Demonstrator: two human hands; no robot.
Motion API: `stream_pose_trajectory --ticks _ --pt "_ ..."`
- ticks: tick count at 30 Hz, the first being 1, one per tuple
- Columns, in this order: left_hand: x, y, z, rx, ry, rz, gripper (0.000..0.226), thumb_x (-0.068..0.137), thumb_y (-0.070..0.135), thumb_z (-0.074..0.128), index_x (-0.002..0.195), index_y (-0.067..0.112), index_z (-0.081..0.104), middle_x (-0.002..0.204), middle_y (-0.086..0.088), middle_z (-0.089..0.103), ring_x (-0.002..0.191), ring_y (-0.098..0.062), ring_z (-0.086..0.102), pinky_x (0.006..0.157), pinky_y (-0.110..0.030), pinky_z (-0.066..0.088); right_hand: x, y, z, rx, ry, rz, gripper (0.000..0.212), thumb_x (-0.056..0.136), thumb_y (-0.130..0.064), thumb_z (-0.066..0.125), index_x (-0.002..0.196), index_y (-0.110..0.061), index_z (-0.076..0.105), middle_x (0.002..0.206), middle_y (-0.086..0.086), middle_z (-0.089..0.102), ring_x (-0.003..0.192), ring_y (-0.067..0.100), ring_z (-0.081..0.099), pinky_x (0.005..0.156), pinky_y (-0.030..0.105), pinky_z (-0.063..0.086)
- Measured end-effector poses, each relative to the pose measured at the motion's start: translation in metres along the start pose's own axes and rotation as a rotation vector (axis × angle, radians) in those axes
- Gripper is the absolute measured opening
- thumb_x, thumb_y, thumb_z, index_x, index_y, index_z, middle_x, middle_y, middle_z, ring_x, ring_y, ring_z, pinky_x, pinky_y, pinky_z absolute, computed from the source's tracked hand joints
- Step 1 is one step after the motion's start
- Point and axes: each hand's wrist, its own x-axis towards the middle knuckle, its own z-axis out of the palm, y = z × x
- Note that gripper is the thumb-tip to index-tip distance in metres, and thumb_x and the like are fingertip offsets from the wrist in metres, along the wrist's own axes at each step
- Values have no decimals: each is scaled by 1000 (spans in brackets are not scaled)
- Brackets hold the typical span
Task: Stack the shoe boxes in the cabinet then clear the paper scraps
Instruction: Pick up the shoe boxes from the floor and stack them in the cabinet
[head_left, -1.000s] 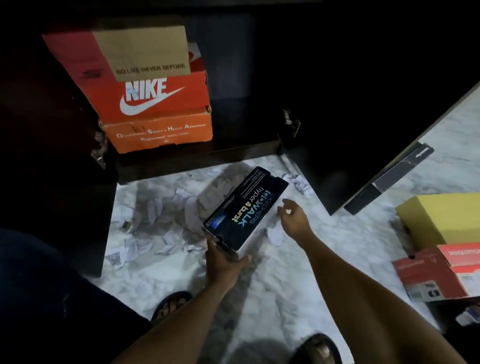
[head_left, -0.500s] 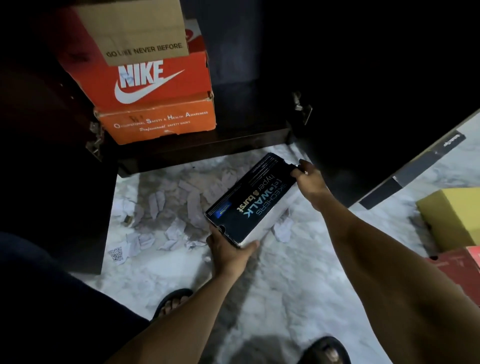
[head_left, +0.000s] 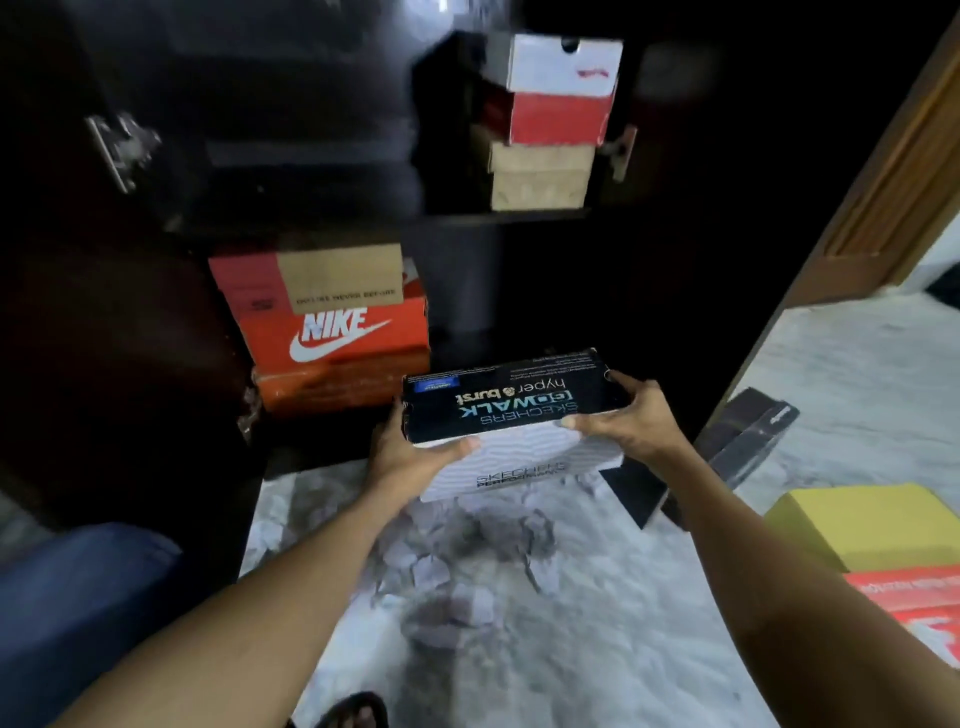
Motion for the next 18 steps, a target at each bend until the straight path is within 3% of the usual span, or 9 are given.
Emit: stream_pose_trajectory --ticks 2,4,6,8,9,10,13,15,18 --pt "15 41 -26 -33 -17 74 92 46 53 97 126 29 58 117 11 66 112 -12 63 94 -27 49 -3 -28 -5 -28 87 -113 138 32 -60 96 145 -1 44 147 9 42 133 19 49 101 17 48" --pt "30 87 -50 -45 -20 170 95 38 57 97 121 31 60 116 13 69 112 -11 65 93 -24 50 -2 -56 -12 -8 141 -212 129 39 -60 96 145 -7 46 145 6 42 133 14 46 114 29 40" --pt "42 133 -71 -44 -34 267 79 49 39 100 116 36 58 109 18 65 107 -7 64 87 -19 47 -8 -92 -17 32 201 -287 115 48 -51 97 144 -12 46 139 1 48 129 4 50 111 25 41" --pt "49 180 -88 -61 -38 372 77 56 26 98 119 42 56 109 20 62 107 -7 62 92 -22 45 -9 -122 -23 114 244 -352 91 61 -29 96 133 -21 42 122 -8 60 107 -14 60 90 6 47" --pt "52 203 -95 -70 -35 440 76 56 24 98 116 45 56 109 21 63 109 -8 62 94 -23 46 -7 -136 -26 124 282 -376 88 64 -25 93 133 -25 39 117 -8 63 98 -13 64 83 3 47" --pt "56 223 -101 -75 -34 491 77 57 22 98 117 45 56 109 22 64 110 -8 63 95 -22 46 -6 -148 -29 137 327 -422 89 65 -29 91 136 -28 39 120 -6 64 100 -8 65 84 6 48" --pt "70 279 -110 -144 28 576 93 51 35 100 134 28 58 121 16 64 113 -5 61 99 -22 46 1 -186 -39 142 503 -510 97 69 -36 89 149 -19 38 137 -9 46 119 -1 48 102 18 38" --pt "82 310 -109 -189 93 626 99 39 56 94 128 24 65 117 10 72 105 -6 68 95 -28 54 9 -208 -44 162 614 -558 96 72 -35 88 151 -16 37 134 -10 40 121 -1 40 104 17 32" --pt "102 355 -97 -213 225 645 107 53 63 90 144 19 53 130 0 64 115 -14 63 98 -33 53 20 -238 -45 196 764 -613 87 75 -39 86 148 -17 43 141 -3 45 122 3 44 108 25 37"
